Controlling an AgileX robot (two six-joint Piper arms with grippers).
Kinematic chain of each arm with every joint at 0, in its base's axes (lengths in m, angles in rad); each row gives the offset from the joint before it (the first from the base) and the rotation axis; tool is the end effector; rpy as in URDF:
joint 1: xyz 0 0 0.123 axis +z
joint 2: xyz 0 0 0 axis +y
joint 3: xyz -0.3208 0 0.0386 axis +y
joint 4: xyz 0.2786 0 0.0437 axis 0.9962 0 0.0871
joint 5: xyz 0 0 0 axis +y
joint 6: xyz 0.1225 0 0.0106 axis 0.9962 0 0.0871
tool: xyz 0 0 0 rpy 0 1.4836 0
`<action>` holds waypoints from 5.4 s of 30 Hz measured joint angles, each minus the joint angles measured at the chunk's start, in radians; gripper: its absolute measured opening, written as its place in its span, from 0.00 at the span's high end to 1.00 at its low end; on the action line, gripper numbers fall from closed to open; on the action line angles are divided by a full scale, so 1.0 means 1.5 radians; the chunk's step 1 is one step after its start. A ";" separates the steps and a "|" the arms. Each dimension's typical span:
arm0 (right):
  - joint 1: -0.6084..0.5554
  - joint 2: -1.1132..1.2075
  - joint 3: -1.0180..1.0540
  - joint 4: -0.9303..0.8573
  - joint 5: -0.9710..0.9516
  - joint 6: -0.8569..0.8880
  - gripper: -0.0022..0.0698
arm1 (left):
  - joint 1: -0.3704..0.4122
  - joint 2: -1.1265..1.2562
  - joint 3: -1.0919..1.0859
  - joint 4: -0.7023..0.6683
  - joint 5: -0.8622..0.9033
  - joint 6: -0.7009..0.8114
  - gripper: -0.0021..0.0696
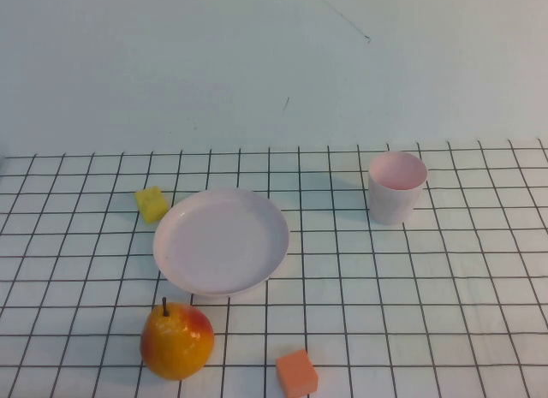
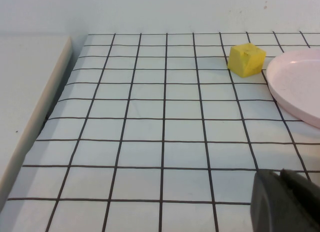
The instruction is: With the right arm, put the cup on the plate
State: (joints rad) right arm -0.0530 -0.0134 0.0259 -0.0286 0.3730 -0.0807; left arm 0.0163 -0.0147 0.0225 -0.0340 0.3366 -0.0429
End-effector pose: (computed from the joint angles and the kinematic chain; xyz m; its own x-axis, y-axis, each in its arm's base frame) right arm 0.0752 -0.0053 0.1613 -0.2984 -0.0914 -0.9500 0.0311 0.9939 -0.1054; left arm 0.0765 -0.0001 0.1670 -0.2530 -0.0791 -0.9642 -0.0245 0.9969 -0.0753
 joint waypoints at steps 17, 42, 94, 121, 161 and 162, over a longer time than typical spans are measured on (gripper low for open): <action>0.000 0.000 0.000 0.000 0.000 0.000 0.97 | 0.000 0.000 0.000 0.000 0.000 0.000 0.97; 0.000 0.000 0.001 -0.017 -0.593 0.011 0.97 | 0.000 0.000 0.000 0.000 0.000 0.000 0.97; 0.006 1.131 -1.006 0.284 0.278 -0.408 0.96 | 0.000 0.000 0.000 0.000 0.000 0.000 0.97; 0.151 1.469 -1.234 0.267 0.340 -0.429 0.29 | 0.000 0.000 0.000 0.000 0.000 0.000 0.98; 0.415 1.592 -1.395 0.310 0.240 -0.449 0.94 | 0.000 0.000 0.000 0.000 0.000 0.000 0.98; 0.415 1.593 -1.395 0.310 0.240 -0.449 0.94 | 0.000 0.000 0.000 0.000 0.000 0.000 0.98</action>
State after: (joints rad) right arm 0.5694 2.3756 -2.0667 0.4370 0.7326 -0.7535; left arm 0.0163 -0.0147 0.0225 -0.0340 0.3366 -0.0429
